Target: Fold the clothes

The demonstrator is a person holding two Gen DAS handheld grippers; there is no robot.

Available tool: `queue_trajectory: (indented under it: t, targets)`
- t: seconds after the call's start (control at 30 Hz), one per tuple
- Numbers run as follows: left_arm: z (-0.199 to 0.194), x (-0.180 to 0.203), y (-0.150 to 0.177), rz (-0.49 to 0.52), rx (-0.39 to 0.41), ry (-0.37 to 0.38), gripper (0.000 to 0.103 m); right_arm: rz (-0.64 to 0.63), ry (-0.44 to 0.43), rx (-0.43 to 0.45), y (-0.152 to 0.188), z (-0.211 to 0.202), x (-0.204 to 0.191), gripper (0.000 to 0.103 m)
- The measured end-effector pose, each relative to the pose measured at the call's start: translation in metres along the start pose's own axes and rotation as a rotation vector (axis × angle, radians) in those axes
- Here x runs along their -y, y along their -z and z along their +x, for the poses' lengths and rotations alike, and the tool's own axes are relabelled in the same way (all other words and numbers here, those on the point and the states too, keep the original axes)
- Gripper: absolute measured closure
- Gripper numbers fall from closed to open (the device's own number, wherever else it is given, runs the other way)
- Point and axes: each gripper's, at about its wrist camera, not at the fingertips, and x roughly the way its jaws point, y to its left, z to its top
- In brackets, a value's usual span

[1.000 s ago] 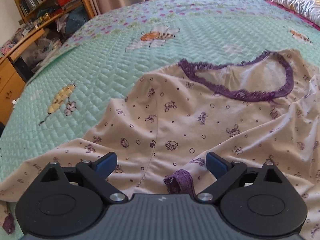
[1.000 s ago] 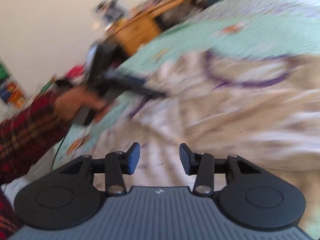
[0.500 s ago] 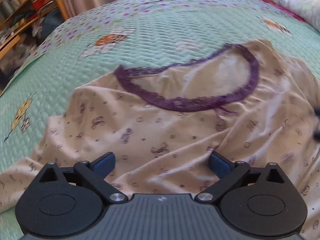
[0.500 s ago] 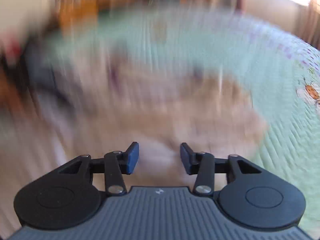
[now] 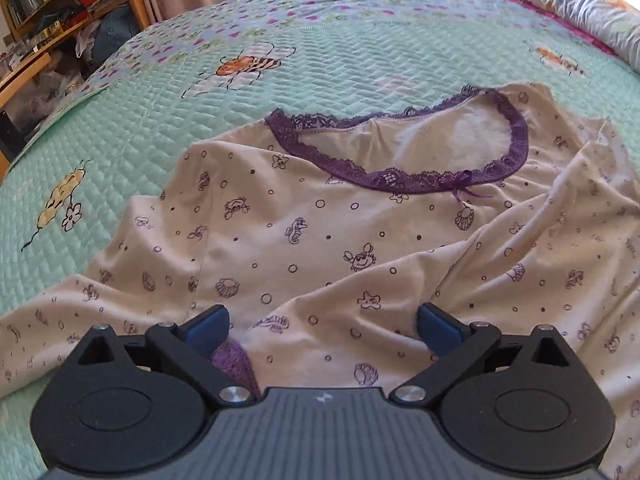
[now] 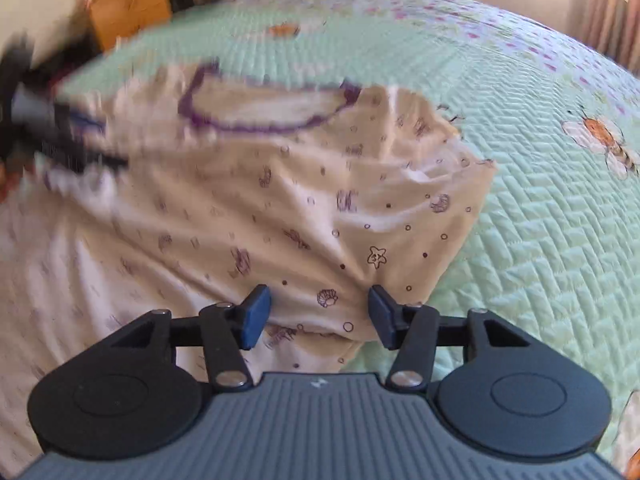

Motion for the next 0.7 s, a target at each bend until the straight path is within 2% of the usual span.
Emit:
queue_trajectory:
  t: [0.1, 0.17, 0.27, 0.4, 0.47, 0.53, 0.6, 0.7]
  targets:
    - [-0.013, -0.013, 0.004, -0.036, 0.046, -0.031, 0.004, 0.077, -0.014, 0.032, -0.006, 0.006, 0.009, 0.047]
    - [-0.013, -0.021, 0.008, -0.05, 0.031, -0.047, 0.003, 0.128, -0.024, 0.053, -0.01, 0.009, 0.015, 0.047]
    - [-0.004, -0.029, 0.021, -0.045, -0.034, -0.078, 0.002, 0.204, -0.038, 0.084, -0.017, 0.015, 0.023, 0.046]
    - [-0.006, -0.044, 0.037, -0.097, -0.05, -0.048, 0.001, 0.306, -0.058, 0.126, -0.025, 0.022, 0.035, 0.048]
    - [-0.009, -0.045, 0.039, -0.081, -0.048, -0.053, 0.001, 0.358, -0.087, 0.178, -0.025, 0.014, 0.038, 0.048]
    - [-0.013, -0.043, 0.038, -0.078, -0.047, -0.062, 0.001, 0.408, -0.139, 0.278, -0.022, -0.001, 0.043, 0.048]
    - [-0.022, -0.042, 0.036, -0.082, -0.023, -0.056, 0.005, 0.469, -0.152, 0.333, -0.02, -0.012, 0.049, 0.047]
    - [-0.042, -0.042, 0.029, -0.099, 0.075, -0.005, 0.005, 0.456, -0.17, 0.358, -0.023, -0.023, 0.044, 0.047]
